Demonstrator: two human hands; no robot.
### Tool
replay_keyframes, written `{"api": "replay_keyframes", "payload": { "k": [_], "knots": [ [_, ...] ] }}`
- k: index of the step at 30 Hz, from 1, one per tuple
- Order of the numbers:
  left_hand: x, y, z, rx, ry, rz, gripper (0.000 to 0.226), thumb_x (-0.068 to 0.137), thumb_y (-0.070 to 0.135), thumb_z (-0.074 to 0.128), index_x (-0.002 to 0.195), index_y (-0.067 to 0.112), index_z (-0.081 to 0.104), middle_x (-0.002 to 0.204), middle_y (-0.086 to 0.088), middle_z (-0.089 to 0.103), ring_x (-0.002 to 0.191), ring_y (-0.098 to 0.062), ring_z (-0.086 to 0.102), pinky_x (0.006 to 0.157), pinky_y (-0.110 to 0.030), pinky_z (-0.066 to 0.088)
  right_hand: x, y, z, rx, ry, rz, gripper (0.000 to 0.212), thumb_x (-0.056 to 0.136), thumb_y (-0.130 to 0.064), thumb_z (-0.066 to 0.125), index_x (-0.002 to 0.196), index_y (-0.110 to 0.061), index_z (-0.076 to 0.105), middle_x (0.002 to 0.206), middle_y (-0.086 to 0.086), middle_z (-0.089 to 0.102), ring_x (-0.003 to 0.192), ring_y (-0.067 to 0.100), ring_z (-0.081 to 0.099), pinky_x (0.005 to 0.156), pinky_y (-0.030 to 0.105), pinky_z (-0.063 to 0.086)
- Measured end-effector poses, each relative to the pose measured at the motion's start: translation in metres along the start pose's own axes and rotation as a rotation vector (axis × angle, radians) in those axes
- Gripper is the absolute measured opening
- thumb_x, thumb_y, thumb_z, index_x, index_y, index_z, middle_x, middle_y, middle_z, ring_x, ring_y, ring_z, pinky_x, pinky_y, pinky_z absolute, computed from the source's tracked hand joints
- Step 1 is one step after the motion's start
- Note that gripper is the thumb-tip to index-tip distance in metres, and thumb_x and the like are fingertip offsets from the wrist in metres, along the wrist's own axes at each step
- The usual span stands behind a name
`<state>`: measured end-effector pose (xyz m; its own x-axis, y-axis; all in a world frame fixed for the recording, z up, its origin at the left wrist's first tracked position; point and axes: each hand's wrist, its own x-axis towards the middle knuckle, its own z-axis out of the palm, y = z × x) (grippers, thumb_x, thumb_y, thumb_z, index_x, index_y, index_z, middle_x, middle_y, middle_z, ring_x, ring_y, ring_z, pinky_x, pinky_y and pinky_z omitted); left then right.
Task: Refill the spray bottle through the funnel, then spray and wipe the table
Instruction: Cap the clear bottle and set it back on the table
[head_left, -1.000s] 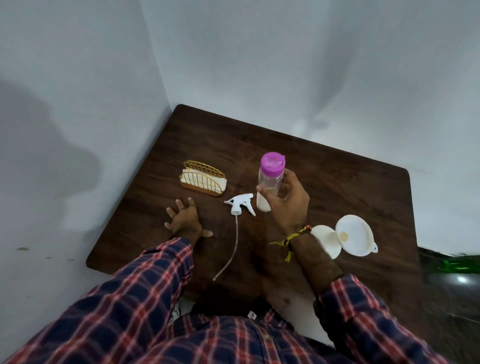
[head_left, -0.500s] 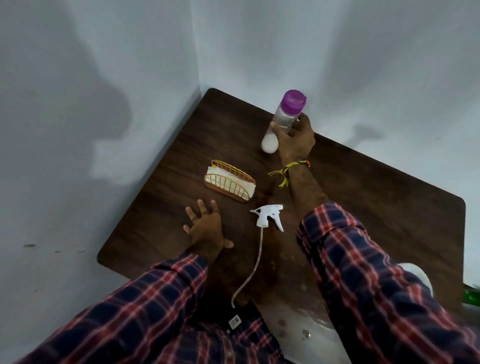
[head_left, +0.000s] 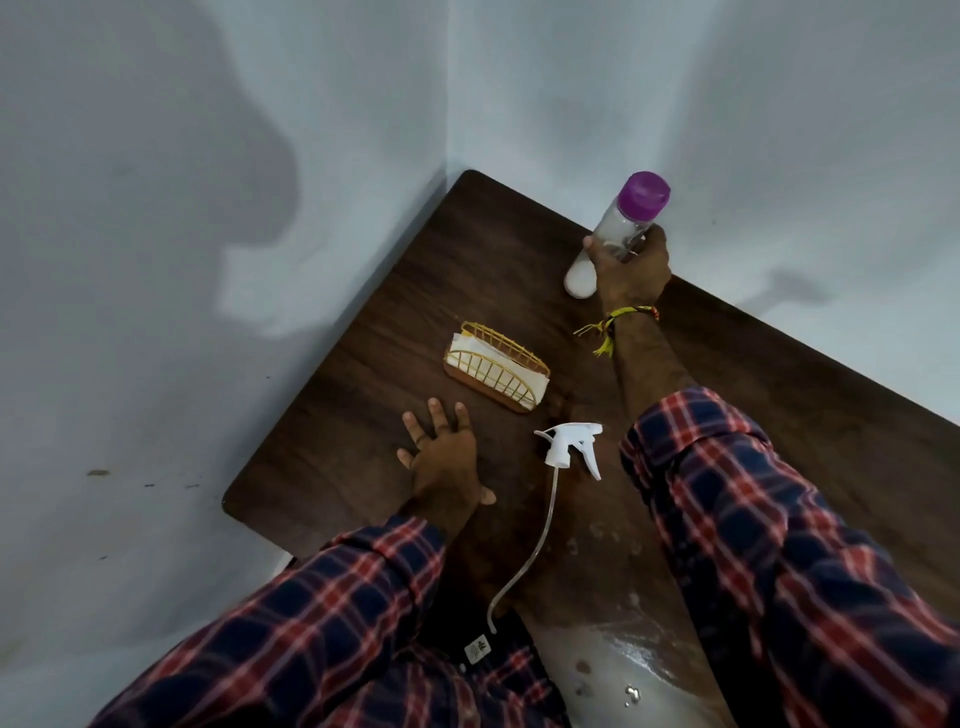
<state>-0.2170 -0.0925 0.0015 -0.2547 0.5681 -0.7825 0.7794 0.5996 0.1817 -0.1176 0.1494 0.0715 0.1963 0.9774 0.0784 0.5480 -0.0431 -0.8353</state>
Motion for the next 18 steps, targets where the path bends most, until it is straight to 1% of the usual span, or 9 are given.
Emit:
{"api": "replay_keyframes", "payload": {
  "k": [2, 5, 7, 10, 14, 18],
  "knots": [
    [-0.002, 0.0, -0.001, -0.002, 0.012, 0.004, 0.138, 0.064, 0.041, 0.087, 0.152, 0.021, -0.018, 0.158, -0.014, -0.026, 0.142, -0.049, -0.02, 0.111, -0.07, 0.012, 0.0, 0.001, -0.001, -0.021, -0.022, 0.005, 0.068, 0.068, -0.032, 0.086, 0.122, -0.004, 0.057, 0.118, 0.011, 0.067, 0.105, 0.027, 0.066, 0.091, 0.037, 0.054],
    [-0.006, 0.0, -0.003, 0.002, 0.022, 0.009, 0.138, 0.064, 0.041, 0.087, 0.152, 0.021, -0.018, 0.158, -0.013, -0.027, 0.142, -0.049, -0.019, 0.112, -0.07, 0.012, -0.001, 0.003, -0.007, -0.067, -0.06, 0.05, 0.08, 0.068, -0.036, 0.086, 0.133, -0.007, 0.049, 0.125, 0.013, 0.063, 0.112, 0.026, 0.062, 0.095, 0.038, 0.052],
    [-0.007, 0.0, -0.003, 0.007, 0.031, 0.01, 0.139, 0.064, 0.042, 0.087, 0.152, 0.021, -0.018, 0.158, -0.013, -0.026, 0.143, -0.049, -0.019, 0.112, -0.07, 0.012, -0.005, 0.005, -0.014, -0.073, -0.061, 0.07, 0.083, 0.069, -0.036, 0.086, 0.136, -0.008, 0.046, 0.126, 0.013, 0.062, 0.114, 0.026, 0.06, 0.097, 0.038, 0.051],
    [-0.01, 0.001, -0.002, 0.02, 0.048, 0.01, 0.139, 0.063, 0.044, 0.087, 0.152, 0.021, -0.017, 0.159, -0.013, -0.025, 0.143, -0.049, -0.017, 0.111, -0.069, 0.013, -0.025, 0.011, -0.031, -0.062, -0.02, 0.079, 0.078, 0.069, -0.033, 0.086, 0.133, -0.007, 0.05, 0.122, 0.013, 0.063, 0.11, 0.025, 0.062, 0.096, 0.038, 0.05],
    [-0.01, 0.003, -0.003, 0.019, 0.043, -0.003, 0.139, 0.063, 0.044, 0.087, 0.153, 0.021, -0.016, 0.159, -0.014, -0.024, 0.143, -0.05, -0.017, 0.111, -0.07, 0.014, -0.073, 0.018, -0.055, -0.036, 0.006, 0.116, 0.064, 0.07, -0.027, 0.085, 0.126, -0.012, 0.057, 0.111, 0.007, 0.066, 0.097, 0.018, 0.064, 0.084, 0.03, 0.055],
    [-0.018, 0.005, 0.003, 0.033, 0.118, 0.009, 0.135, 0.065, 0.045, 0.086, 0.153, 0.02, -0.013, 0.16, -0.016, -0.02, 0.144, -0.05, -0.013, 0.111, -0.069, 0.017, -0.127, 0.029, -0.092, -0.05, 0.036, 0.106, 0.047, 0.073, -0.019, 0.082, 0.115, -0.011, 0.065, 0.103, 0.005, 0.069, 0.092, 0.016, 0.065, 0.081, 0.03, 0.056]
  ]
}}
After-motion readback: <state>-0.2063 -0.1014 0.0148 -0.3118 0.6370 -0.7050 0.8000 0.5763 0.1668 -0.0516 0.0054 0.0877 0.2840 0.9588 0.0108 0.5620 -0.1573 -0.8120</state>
